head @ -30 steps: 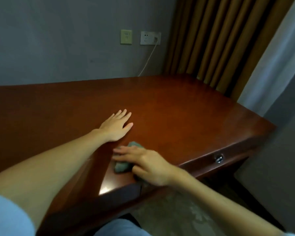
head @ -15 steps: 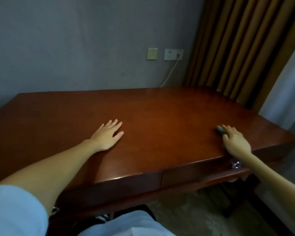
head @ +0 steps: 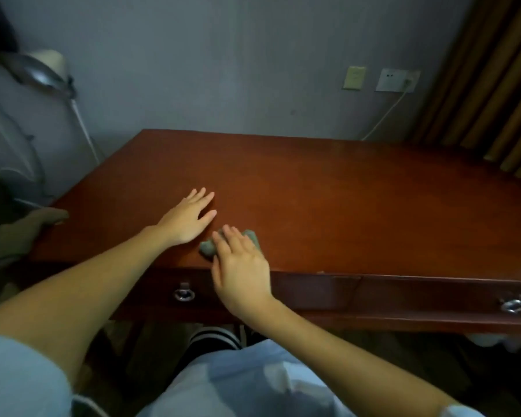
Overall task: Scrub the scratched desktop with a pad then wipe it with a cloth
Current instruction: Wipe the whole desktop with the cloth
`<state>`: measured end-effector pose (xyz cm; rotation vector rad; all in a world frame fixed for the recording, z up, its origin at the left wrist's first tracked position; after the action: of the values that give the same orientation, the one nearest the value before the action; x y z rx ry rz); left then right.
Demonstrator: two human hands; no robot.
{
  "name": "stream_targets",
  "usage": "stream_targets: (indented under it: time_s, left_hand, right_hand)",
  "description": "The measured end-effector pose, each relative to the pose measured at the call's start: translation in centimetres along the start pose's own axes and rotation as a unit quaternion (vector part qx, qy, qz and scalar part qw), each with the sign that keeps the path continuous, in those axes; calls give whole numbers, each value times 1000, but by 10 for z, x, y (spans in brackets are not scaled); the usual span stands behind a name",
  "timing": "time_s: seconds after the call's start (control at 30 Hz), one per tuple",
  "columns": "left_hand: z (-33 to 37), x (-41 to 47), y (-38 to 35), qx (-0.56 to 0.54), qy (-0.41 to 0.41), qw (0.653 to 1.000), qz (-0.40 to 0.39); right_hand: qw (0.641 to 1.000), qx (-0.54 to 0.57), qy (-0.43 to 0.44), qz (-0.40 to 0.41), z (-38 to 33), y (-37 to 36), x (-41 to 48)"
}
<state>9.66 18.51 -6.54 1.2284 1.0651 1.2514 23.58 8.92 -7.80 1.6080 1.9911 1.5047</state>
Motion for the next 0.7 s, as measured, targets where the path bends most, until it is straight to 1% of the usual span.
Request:
stream_targets:
  time_s: [0.13,0.23,0.3,0.33,0.37,0.4,0.47,0.53,0.57,0.63,0.67,0.7]
  left_hand:
    - [-42,-29,20,-2,66,997,33]
    - [-62,-41,28,8,90,995,40]
    - [-76,-45,31,15,104,994,35]
    - [-83,-47,32,19,115,993,30]
    - [-90,-48,32,23,127,991,23]
    - [-94,-48,31,25,138,990,15]
    - [-99,-42,28,26,145,989,4]
    - [-95,-29,22,20,136,991,-6]
    - [-91,-20,18,19,126,992,-11]
    - [-79,3,11,18,101,995,-19]
    - [-70,15,8,17,87,996,-19]
    - [-62,27,6,16,73,997,-17]
  right_hand:
    - [993,51,91,-50,-37,-30,7]
    - [978,90,170,-86,-61,-27,11]
    - [972,118,174,-107,-54,-7,28]
    - [974,123,162,-95,-40,9,42]
    - [978,131,147,-66,-19,28,58]
    - [982,141,122,-29,8,50,75]
    - [990,132,38,35,77,93,107]
    - [990,74,-88,80,166,132,123]
    - [981,45,-160,96,214,151,123]
    - [951,-16,-295,91,290,177,108]
    - [937,-48,-337,78,314,182,102]
    - [930,-78,-353,64,328,180,103]
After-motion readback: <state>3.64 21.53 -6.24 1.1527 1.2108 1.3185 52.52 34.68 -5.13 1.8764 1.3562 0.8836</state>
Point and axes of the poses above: each hand's wrist, its own x-axis towards the middle knuckle, its own y-axis out of the back of the hand, z = x × y, the point moved 5 cm from there along x, towards the middle knuckle, and after that the axes turned 14 degrees about x, right-handed, at the moved point
